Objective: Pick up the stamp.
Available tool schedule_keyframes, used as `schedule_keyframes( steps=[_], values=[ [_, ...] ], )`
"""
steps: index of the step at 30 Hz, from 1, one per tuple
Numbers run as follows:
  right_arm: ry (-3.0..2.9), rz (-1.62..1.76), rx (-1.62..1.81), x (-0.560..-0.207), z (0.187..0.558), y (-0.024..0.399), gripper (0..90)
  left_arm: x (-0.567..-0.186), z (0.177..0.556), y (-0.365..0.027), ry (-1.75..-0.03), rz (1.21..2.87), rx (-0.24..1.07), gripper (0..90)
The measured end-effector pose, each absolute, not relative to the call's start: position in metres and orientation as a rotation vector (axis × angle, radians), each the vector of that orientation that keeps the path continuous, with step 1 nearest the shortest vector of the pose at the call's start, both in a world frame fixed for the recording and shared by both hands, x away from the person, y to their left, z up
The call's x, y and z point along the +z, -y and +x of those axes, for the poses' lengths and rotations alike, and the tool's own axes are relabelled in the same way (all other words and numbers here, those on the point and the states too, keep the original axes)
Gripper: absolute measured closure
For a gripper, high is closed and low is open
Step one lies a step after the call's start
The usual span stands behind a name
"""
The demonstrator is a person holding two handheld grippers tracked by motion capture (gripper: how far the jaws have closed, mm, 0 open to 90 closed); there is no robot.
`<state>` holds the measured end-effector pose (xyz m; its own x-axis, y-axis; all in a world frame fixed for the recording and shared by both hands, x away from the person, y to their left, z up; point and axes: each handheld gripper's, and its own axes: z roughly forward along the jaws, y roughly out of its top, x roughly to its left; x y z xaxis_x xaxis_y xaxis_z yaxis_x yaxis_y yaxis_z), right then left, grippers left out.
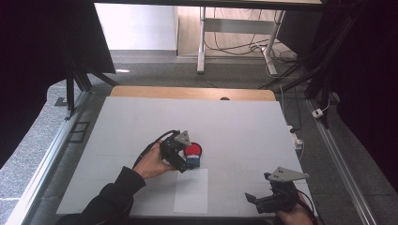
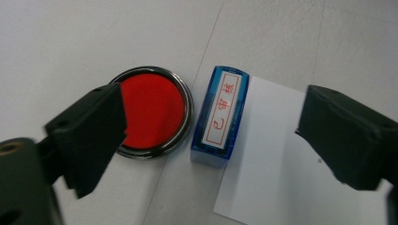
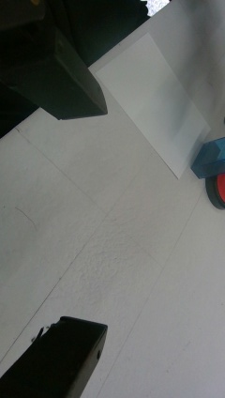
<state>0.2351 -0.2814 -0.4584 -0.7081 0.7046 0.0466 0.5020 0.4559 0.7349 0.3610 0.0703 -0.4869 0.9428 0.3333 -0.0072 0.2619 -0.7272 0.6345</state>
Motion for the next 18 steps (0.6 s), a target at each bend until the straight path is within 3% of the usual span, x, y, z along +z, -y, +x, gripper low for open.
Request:
schedule_keyframes(
  steps=[12,18],
  values=[
    [-2.447,1.034,1.099,-0.4589,0.2351,0.2805,0.0,-0.4916,0.3677,-0.0655,-0.349,2.464,0.096,40.1],
    [-2.450,1.034,1.098,-0.4590,0.2352,0.2804,0.0,-0.4909,0.3688,-0.0641,-0.329,2.469,0.079,49.4]
  ],
)
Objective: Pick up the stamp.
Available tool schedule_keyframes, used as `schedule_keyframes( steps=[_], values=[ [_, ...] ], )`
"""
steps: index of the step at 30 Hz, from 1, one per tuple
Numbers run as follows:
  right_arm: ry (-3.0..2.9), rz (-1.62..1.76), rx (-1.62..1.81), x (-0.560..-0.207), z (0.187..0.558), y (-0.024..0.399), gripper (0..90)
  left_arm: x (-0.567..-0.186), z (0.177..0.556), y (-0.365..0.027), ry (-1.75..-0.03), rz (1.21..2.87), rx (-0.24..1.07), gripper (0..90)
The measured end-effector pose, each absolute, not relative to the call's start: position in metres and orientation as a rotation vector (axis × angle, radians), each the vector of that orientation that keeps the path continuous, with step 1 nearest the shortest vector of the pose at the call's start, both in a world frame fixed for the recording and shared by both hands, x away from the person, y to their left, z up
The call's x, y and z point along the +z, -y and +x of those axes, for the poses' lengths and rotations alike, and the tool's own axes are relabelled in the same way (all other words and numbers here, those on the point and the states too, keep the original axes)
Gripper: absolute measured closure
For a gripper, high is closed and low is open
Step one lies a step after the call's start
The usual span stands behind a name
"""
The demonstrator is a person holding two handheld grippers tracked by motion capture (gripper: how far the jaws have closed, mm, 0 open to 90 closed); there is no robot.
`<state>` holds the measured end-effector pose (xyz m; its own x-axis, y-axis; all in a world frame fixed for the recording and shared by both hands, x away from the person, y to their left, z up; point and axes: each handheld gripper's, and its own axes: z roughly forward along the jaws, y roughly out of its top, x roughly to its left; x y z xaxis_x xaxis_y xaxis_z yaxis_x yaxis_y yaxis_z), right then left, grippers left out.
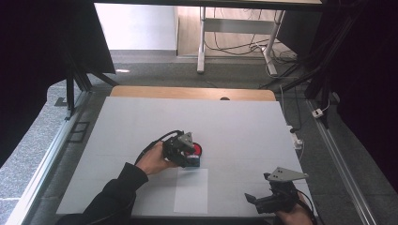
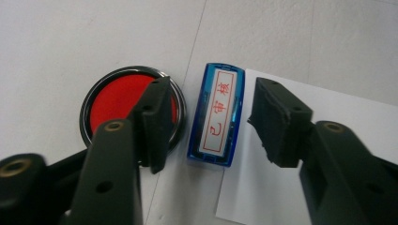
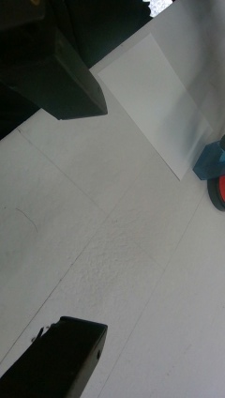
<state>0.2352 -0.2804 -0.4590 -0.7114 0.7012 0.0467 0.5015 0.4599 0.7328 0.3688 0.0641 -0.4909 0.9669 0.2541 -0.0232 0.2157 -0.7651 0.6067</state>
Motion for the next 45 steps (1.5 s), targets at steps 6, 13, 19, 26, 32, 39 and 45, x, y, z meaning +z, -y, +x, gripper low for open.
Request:
schedule_keyframes(
  steps=[6,13,19,26,32,39,45],
  values=[
    [-2.451,1.032,1.093,-0.459,0.235,0.280,0.0,-0.491,0.369,-0.062,-0.302,2.483,0.085,60.3],
    [-2.452,1.032,1.094,-0.459,0.235,0.280,0.0,-0.492,0.368,-0.061,-0.287,2.485,0.094,69.4],
    [-2.452,1.032,1.094,-0.459,0.235,0.280,0.0,-0.491,0.367,-0.063,-0.263,2.482,0.123,70.1],
    [-2.452,1.029,1.098,-0.459,0.235,0.280,0.0,-0.480,0.364,-0.066,-0.258,2.443,0.119,70.2],
    [-2.451,1.030,1.099,-0.459,0.235,0.280,0.0,-0.471,0.359,-0.068,-0.284,2.423,0.100,70.2],
    [-2.452,1.027,1.100,-0.459,0.235,0.281,0.0,-0.456,0.350,-0.075,-0.343,2.394,0.129,70.2],
    [-2.451,1.027,1.101,-0.459,0.235,0.281,0.0,-0.448,0.342,-0.081,-0.351,2.385,0.185,70.2]
  ],
)
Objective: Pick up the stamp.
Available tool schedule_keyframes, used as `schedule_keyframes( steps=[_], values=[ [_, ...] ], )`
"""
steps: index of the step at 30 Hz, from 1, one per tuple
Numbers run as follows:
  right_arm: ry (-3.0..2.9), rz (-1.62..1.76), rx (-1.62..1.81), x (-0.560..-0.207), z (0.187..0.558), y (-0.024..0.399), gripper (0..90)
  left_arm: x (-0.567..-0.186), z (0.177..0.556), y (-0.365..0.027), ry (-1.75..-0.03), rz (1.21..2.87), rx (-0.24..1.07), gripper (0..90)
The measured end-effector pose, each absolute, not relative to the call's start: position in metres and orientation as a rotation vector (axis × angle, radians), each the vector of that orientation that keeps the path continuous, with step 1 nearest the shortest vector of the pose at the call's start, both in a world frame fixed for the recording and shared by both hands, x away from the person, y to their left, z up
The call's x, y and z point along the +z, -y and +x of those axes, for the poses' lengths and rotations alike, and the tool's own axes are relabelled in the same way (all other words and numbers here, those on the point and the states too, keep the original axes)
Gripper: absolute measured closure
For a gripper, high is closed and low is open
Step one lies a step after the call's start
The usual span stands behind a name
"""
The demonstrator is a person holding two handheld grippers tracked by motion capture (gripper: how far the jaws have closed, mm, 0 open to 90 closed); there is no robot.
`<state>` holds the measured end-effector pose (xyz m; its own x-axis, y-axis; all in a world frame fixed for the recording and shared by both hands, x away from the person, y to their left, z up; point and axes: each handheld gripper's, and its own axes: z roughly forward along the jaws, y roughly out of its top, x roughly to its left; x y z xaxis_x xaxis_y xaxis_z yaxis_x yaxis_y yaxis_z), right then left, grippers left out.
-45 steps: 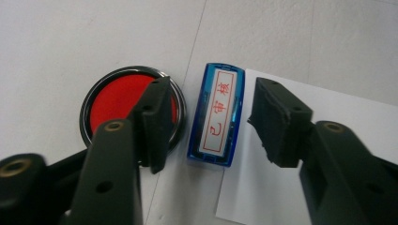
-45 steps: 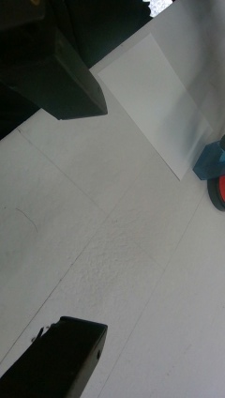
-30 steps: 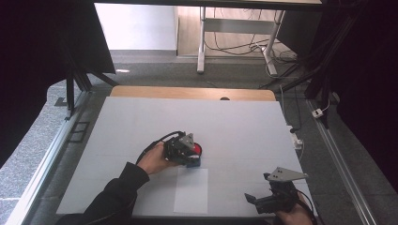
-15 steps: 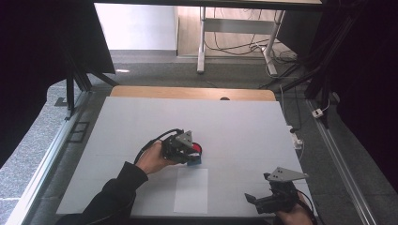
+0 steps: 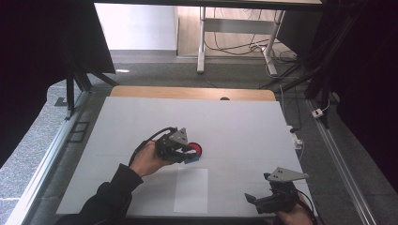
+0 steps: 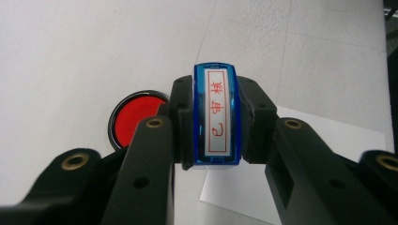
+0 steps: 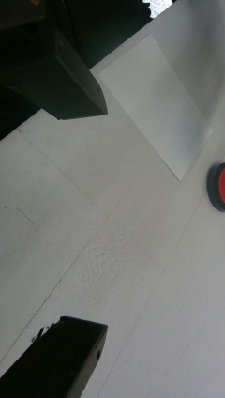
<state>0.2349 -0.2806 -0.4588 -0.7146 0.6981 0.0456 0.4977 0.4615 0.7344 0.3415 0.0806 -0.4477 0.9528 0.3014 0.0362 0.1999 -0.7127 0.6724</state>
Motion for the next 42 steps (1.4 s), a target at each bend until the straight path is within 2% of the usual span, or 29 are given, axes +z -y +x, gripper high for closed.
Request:
schedule_keyframes(
  steps=[17,26,42],
  values=[
    [-2.448,1.028,1.102,-0.459,0.235,0.281,0.0,-0.437,0.325,-0.105,-0.432,2.287,0.091,70.2],
    [-2.450,1.033,1.104,-0.458,0.235,0.281,0.0,-0.431,0.311,-0.118,-0.507,2.236,0.092,70.2],
    [-2.441,1.035,1.103,-0.458,0.235,0.281,0.0,-0.425,0.278,-0.138,-0.522,2.146,0.084,70.1]
  ],
)
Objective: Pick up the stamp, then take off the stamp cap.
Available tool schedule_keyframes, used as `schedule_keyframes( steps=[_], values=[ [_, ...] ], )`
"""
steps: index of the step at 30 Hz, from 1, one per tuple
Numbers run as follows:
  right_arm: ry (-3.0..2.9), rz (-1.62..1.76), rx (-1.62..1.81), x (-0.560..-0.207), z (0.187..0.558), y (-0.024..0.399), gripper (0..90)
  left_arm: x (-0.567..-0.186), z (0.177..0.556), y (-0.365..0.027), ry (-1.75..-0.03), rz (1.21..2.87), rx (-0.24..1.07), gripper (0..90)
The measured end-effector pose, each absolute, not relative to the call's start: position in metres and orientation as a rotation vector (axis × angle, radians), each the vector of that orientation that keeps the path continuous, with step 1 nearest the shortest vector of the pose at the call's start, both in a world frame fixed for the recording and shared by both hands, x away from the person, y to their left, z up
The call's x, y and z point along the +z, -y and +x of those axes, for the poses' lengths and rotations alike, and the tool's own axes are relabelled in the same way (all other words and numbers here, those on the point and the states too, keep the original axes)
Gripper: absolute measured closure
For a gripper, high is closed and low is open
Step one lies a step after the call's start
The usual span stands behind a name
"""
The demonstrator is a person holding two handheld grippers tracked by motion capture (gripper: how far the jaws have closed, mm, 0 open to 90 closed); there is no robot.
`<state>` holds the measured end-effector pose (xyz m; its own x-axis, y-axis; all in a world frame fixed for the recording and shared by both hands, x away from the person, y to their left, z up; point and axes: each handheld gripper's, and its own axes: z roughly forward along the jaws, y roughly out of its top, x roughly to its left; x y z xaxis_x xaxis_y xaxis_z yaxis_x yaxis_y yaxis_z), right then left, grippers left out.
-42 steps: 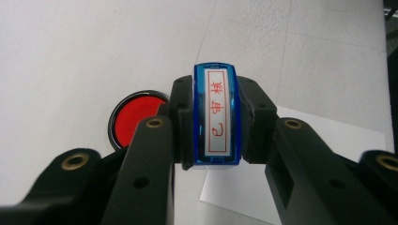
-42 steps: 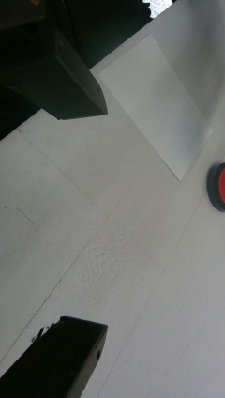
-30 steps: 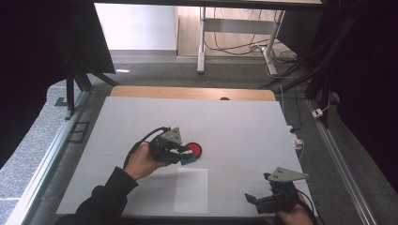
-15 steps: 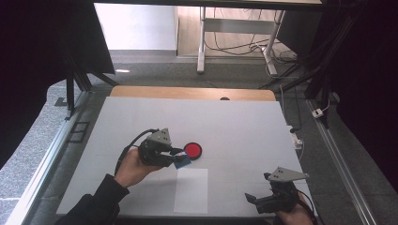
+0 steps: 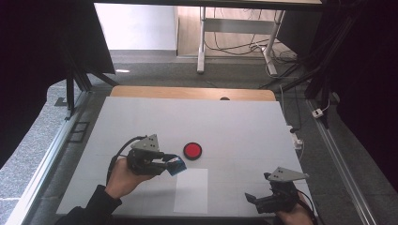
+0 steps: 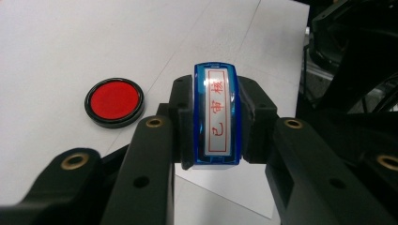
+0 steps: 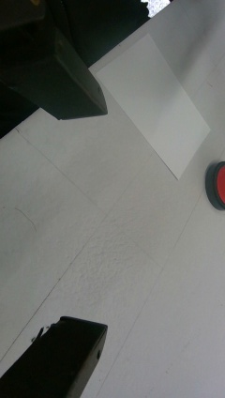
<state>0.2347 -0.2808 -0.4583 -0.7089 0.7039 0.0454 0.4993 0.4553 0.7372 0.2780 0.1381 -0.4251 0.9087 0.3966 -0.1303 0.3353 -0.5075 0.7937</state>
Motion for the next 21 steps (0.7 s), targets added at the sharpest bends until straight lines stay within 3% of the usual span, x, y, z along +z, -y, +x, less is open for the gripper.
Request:
schedule_keyframes(
  steps=[21],
  values=[
    [-2.440,1.030,1.121,-0.458,0.235,0.282,0.0,-0.431,0.264,-0.143,-0.491,2.065,0.042,70.2]
  ],
)
